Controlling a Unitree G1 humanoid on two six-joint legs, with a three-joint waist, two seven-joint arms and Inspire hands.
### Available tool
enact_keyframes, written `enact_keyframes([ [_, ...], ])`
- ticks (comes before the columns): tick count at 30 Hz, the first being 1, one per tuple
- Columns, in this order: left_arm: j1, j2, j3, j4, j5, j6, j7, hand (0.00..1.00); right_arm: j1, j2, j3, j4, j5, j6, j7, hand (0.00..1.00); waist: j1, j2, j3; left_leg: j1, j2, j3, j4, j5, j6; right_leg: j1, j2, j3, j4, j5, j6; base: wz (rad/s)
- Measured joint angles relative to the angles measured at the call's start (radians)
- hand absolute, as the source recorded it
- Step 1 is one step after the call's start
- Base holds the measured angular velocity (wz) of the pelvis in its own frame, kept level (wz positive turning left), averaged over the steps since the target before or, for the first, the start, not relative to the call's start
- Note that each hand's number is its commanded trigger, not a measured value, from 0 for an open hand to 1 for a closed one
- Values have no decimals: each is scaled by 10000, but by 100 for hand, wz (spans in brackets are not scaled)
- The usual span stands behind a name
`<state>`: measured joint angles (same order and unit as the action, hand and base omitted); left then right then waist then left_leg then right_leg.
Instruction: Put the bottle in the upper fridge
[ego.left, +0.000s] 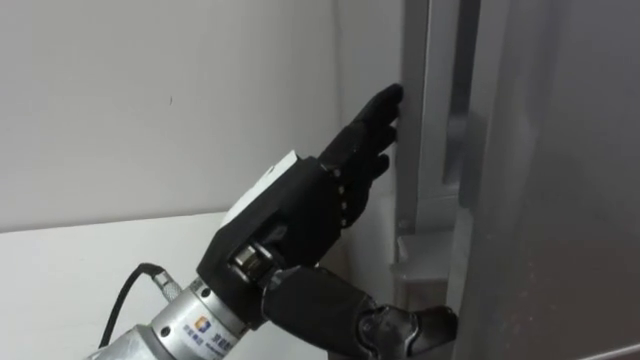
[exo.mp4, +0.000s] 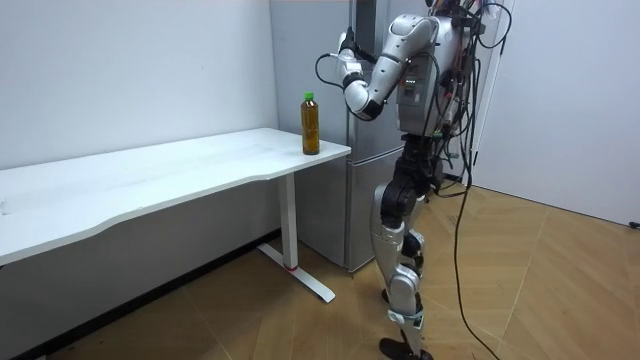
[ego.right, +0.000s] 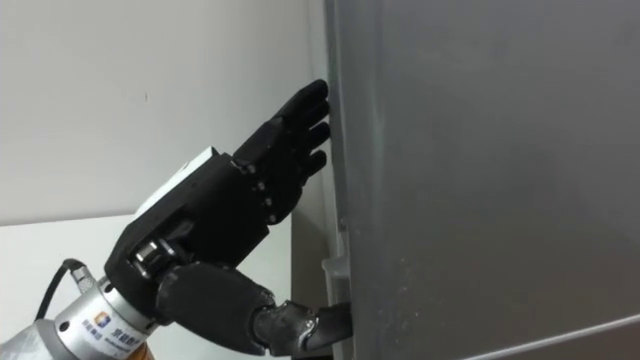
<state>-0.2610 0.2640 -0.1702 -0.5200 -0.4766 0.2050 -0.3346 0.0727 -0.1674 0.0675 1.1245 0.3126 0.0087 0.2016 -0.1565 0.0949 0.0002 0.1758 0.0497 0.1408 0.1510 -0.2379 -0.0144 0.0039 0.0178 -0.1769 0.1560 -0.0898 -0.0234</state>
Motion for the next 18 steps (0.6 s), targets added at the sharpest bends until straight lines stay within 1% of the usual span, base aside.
enact_keyframes([
  [4, 0, 1, -85, 1, -13, -62, 80, 0, -71, -35, 300, 6, 10, -65, -55, 0, -5, 14, 24, 8, 1, -3, -3, 0, 0, 19, 0, 1, -5, 3, 3, 0],
  [9, 0, -1, -120, 1, -19, -108, 166, 0, -76, -7, 317, 6, -1, -103, -193, 0, -20, 30, 58, -13, -2, -1, -8, -1, 0, 15, -9, 26, -15, 3, 5, 0],
  [12, 0, -51, -139, 0, -39, -112, 229, 0, -90, -6, 405, 86, 171, -172, -381, 0, -18, 33, 59, -36, 5, 241, -6, 0, 0, -15, -4, 94, -33, 4, 12, 0],
  [17, 0, -71, -206, 0, -54, -145, 392, 0, -90, -4, 553, 201, 568, -223, -587, 0, -15, 35, 58, -2, 1, 363, -6, -1, -1, -16, -8, 140, -34, 12, 25, -2],
  [18, 0, -74, -206, 1, -54, -148, 400, 0, -87, -4, 579, 218, 641, -255, -593, 0, -12, 35, 59, 8, 7, 498, -6, -1, -1, -19, -7, 140, -34, 16, 30, -6],
])
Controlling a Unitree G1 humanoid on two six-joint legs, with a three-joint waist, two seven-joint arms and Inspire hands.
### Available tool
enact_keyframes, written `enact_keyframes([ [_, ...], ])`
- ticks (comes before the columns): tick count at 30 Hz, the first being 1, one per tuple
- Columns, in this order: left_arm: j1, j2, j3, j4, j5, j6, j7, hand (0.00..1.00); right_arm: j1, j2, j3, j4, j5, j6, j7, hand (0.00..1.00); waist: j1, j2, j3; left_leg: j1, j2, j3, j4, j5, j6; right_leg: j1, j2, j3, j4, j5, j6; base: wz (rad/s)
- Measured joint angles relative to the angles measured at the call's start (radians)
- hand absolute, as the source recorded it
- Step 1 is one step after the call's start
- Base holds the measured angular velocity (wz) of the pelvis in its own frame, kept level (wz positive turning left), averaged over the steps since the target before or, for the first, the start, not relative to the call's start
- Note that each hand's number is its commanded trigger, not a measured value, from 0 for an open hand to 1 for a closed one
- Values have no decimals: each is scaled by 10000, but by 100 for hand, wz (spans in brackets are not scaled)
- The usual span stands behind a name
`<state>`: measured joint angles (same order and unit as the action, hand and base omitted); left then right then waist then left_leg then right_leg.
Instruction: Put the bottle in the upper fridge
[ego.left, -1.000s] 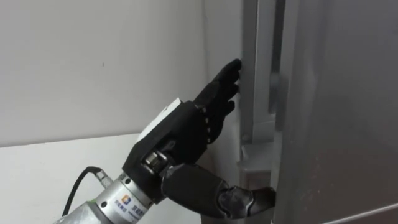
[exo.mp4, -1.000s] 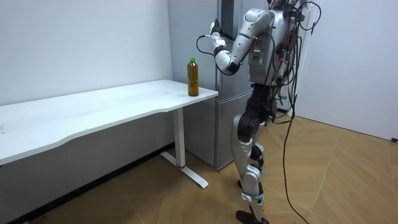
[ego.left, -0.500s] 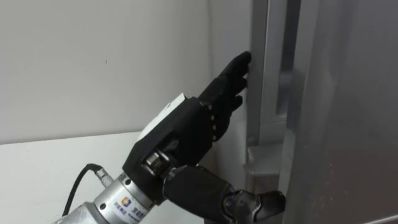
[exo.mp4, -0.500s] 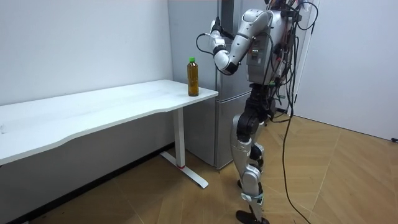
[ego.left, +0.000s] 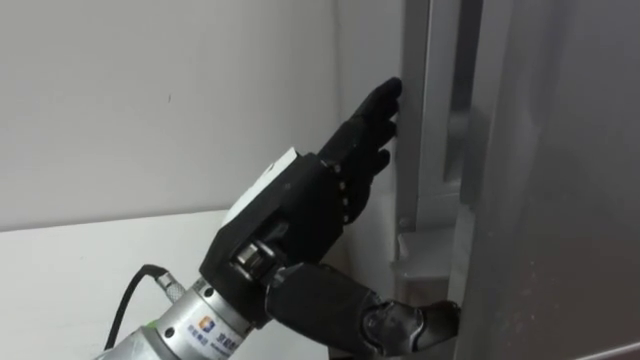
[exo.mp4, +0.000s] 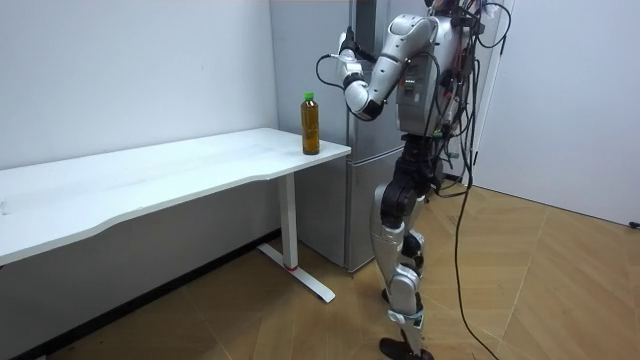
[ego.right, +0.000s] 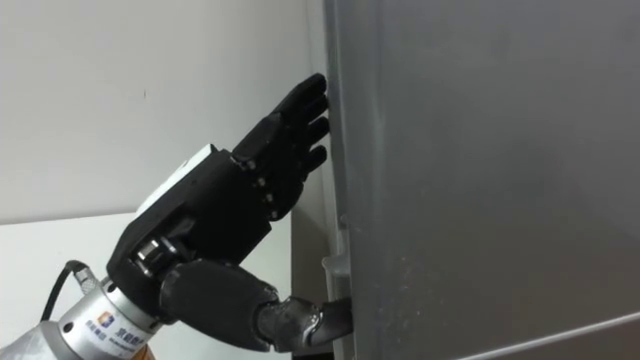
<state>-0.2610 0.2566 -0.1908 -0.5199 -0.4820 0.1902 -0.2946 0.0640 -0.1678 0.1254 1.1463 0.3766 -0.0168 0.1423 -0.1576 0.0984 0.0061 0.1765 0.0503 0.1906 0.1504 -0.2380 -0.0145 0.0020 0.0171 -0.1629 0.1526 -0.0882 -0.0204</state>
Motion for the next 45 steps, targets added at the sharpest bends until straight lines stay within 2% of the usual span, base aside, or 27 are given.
enact_keyframes([
  [11, 0, -43, -2, 1, -5, -4, 123, 0, -13, -26, 0, 85, 108, -114, -119, 0, -17, 94, 39, 83, -41, 510, -1, -2, 2, -11, -37, 270, 2, 66, 88, -7],
  [16, -2, -333, -2, 0, 28, -9, 232, 0, -73, -72, -5, 106, 101, -123, -121, 0, -116, 170, 29, -57, -88, 537, 5, -2, 3, -133, -161, 255, 37, 93, 164, 2],
  [23, -94, -359, -148, 49, 39, -86, 462, 0, -260, -100, 287, 181, 219, -119, -171, 0, -85, -4, 107, -53, -99, 530, 31, -52, 88, -325, -185, 262, 365, 75, 191, -5],
  [25, -101, -368, -150, 119, 40, -270, 461, 0, -295, -132, 270, 261, 235, -123, -164, 0, -47, -24, 121, -94, -98, 448, 51, -110, 186, -384, -197, 265, 395, 72, 188, -10],
  [29, -99, -365, -150, 119, 51, -394, 351, 0, -383, -129, 119, 441, 207, -122, -100, 0, -13, -56, 140, -87, -133, 435, 61, -149, 252, -412, -215, 254, 524, 8, 204, 1],
  [30, -85, -376, -180, 188, 46, -509, 174, 0, -393, -129, 78, 529, 215, -122, -86, 0, -14, -95, 166, -73, -139, 436, 107, -158, 264, -399, -247, 210, 538, -3, 210, 7],
  [34, 54, -382, -512, 783, 29, -824, -298, 0, -418, -130, 79, 530, 208, -79, -123, 0, 34, -100, 140, -35, -196, 435, 163, -158, 264, -389, -326, 223, 751, -80, 232, 2],
  [40, 998, -308, -725, 1368, 47, -820, -787, 0, -441, -129, 74, 530, 202, -29, -342, 0, 33, -99, 123, 7, -278, 432, 216, -172, 290, -446, -459, 223, 1062, -199, 270, 2],
  [44, 1195, -255, -723, 1518, 45, -818, -998, 0, -435, -127, 78, 545, 215, -28, -362, 0, 53, -146, 127, -19, -292, 425, 246, -175, 296, -445, -513, 184, 1123, -201, 276, 8],
  [45, 1231, -231, -718, 1517, 48, -818, -1067, 0, -409, -113, 74, 549, 212, -28, -362, 0, 58, -132, 66, -55, -287, 409, 273, -175, 297, -438, -528, 85, 1119, -202, 277, 11],
])
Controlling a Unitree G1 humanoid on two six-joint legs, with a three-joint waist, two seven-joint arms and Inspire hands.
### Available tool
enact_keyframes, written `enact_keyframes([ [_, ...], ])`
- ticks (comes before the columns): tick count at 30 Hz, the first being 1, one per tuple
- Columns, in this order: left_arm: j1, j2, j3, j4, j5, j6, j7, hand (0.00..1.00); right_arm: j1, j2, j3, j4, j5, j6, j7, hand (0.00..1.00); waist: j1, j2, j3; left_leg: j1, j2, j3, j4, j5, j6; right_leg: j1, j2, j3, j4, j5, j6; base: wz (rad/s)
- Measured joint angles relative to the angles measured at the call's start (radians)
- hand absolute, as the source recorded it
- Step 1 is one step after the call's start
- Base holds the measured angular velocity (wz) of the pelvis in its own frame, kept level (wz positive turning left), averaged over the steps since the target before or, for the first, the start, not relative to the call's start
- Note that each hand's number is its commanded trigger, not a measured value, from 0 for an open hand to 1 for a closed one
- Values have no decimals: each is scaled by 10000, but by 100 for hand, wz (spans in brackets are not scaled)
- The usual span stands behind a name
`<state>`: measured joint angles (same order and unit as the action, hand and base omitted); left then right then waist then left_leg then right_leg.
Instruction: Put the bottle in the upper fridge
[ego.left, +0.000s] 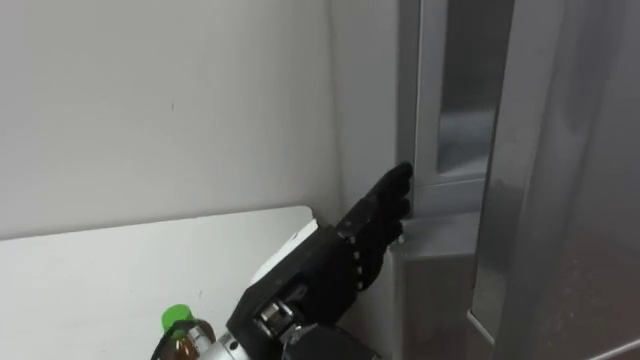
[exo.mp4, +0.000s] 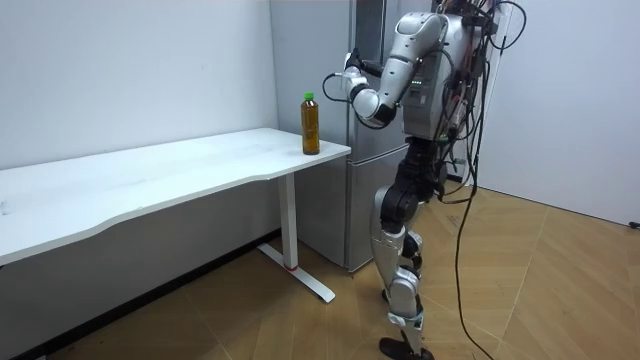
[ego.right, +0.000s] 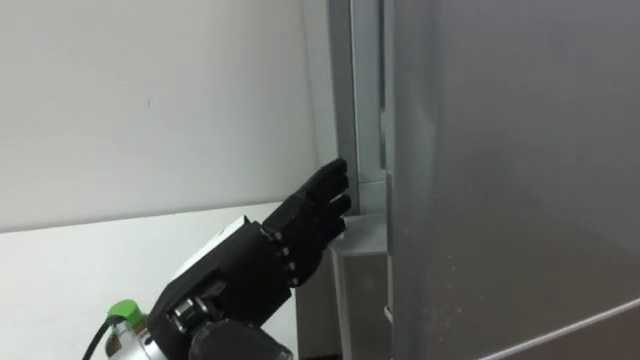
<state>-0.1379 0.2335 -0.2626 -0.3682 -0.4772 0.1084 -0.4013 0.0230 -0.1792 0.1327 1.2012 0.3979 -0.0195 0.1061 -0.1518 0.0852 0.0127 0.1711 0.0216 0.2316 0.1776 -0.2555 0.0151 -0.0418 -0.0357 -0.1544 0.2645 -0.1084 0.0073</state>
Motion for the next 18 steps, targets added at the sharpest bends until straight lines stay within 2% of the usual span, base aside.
enact_keyframes([
  [3, 188, -4, 4, -1, 6, 0, -37, 0, 37, 43, -5, 15, -26, 5, 2, 0, -38, -102, -38, -23, 5, -153, 94, 0, 1, 60, -55, -132, 3, -12, -16, 12],
  [5, 232, -4, 4, -1, 6, 0, -38, 0, 43, 52, -14, 16, -31, 5, 2, 0, -32, -130, -32, -23, 6, -180, 110, 0, 1, 64, -101, -142, 55, -40, -19, 10],
  [7, 237, -11, 5, -1, 6, 0, -54, 0, 46, 102, -7, 32, -29, 6, 1, 0, 102, -201, -4, 55, 11, -192, 109, 0, 1, 81, -104, -150, 92, -91, -44, 2],
  [9, 239, -26, 6, -5, 7, -1, -100, 0, 75, 130, 0, 40, -56, 11, 4, 0, 196, -235, -10, 63, 25, -201, 109, 0, 2, 97, -101, -200, 104, -101, -62, 2],
  [13, 239, -76, 11, -46, 18, -1, -411, 0, 72, 146, 7, 27, -130, 14, 39, 0, 251, -238, -24, -23, 56, -276, 101, -65, 113, 46, -31, -294, 112, -106, -85, 7],
  [18, 238, -150, -1, -46, -1, -1, -430, 0, -29, 164, 423, 18, -151, 17, 25, 0, 223, -271, -43, -45, 42, -318, 100, -70, 119, 46, 19, -281, 82, -90, -89, 0],
])
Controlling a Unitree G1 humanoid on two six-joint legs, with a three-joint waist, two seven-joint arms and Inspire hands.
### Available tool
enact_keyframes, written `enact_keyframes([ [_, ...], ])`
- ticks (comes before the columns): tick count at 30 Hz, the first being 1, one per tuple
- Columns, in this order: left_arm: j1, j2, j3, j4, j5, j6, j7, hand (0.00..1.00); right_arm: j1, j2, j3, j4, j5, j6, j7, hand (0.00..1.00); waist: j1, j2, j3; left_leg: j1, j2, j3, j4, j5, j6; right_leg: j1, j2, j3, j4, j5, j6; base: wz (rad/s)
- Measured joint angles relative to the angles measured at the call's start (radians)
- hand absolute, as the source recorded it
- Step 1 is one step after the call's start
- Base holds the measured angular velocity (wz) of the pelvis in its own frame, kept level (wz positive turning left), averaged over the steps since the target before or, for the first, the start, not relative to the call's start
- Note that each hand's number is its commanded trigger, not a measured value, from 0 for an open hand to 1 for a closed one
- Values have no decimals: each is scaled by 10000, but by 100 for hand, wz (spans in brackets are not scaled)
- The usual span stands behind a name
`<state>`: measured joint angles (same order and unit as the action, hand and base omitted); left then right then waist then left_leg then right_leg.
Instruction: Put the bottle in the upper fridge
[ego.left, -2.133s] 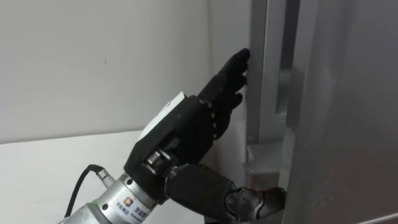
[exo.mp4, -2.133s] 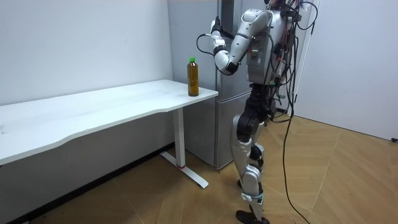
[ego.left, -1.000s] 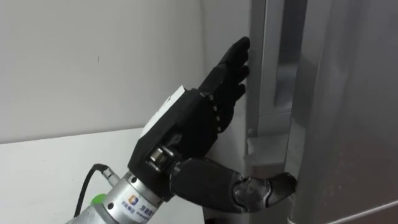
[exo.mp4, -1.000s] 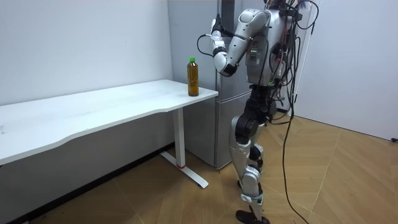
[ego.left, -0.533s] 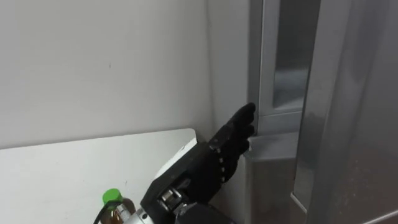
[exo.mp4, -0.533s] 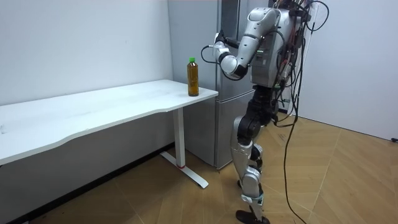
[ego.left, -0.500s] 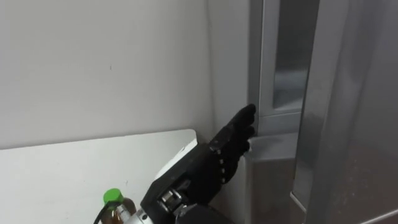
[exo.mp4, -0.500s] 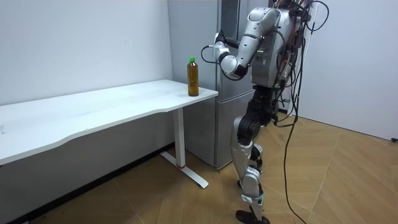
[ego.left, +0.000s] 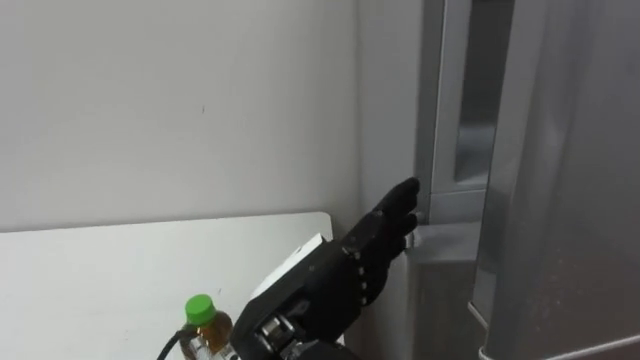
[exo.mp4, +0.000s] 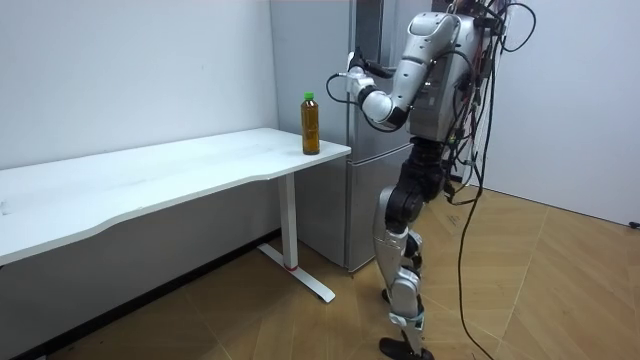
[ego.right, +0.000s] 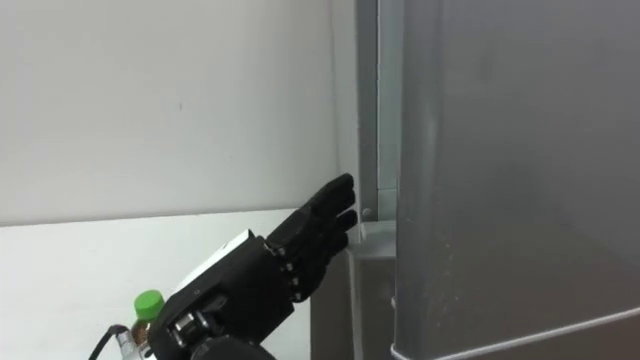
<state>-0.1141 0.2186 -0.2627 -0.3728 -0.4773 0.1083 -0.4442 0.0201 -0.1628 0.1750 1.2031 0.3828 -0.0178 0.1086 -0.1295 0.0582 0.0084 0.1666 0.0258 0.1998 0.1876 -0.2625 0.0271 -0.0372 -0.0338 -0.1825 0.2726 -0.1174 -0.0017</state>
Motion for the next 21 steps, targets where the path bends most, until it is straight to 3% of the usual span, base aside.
enact_keyframes([
  [6, -17, -185, -131, -6, -11, 0, -4, 0, -31, 91, -3, -18, -73, 0, -2, 0, -45, 24, -28, 60, -1, -20, -6, 0, 0, 73, 51, 7, -145, 15, 9, 0],
  [7, -29, -200, -154, -6, 2, 0, -5, 0, -26, 90, -4, -12, -61, -2, -1, 0, -65, -25, 5, 94, -3, -18, 5, 0, 0, 112, 59, 45, -159, 15, 11, -3],
  [11, -175, -294, -154, -52, -15, 1, -46, 0, 25, 80, 0, -20, 22, -37, 39, 0, -80, -22, 4, 169, -1, 83, -2, 0, -1, 180, 119, 194, -301, 41, 53, -11],
  [17, -1062, -304, -386, -406, -37, -54, -176, 0, 26, 77, -1, -25, 49, -154, 25, 0, -352, -20, 6, 227, 93, 468, -172, -1, -3, 169, 250, 568, -396, 121, 84, -15],
  [19, -1371, -474, -844, -415, -36, -70, -174, 0, -3, 77, 6, -43, 40, -163, -90, 0, -517, 1, -2, 195, 118, 516, -200, -1, -3, 172, 321, 691, -583, 201, 92, -15],
  [21, -1330, -508, -895, -482, -79, -102, -184, 0, 39, 76, 5, -97, 21, -183, -119, 0, -579, 9, -10, 192, 142, 657, -211, -1, -3, 174, 372, 779, -688, 249, 88, -15],
])
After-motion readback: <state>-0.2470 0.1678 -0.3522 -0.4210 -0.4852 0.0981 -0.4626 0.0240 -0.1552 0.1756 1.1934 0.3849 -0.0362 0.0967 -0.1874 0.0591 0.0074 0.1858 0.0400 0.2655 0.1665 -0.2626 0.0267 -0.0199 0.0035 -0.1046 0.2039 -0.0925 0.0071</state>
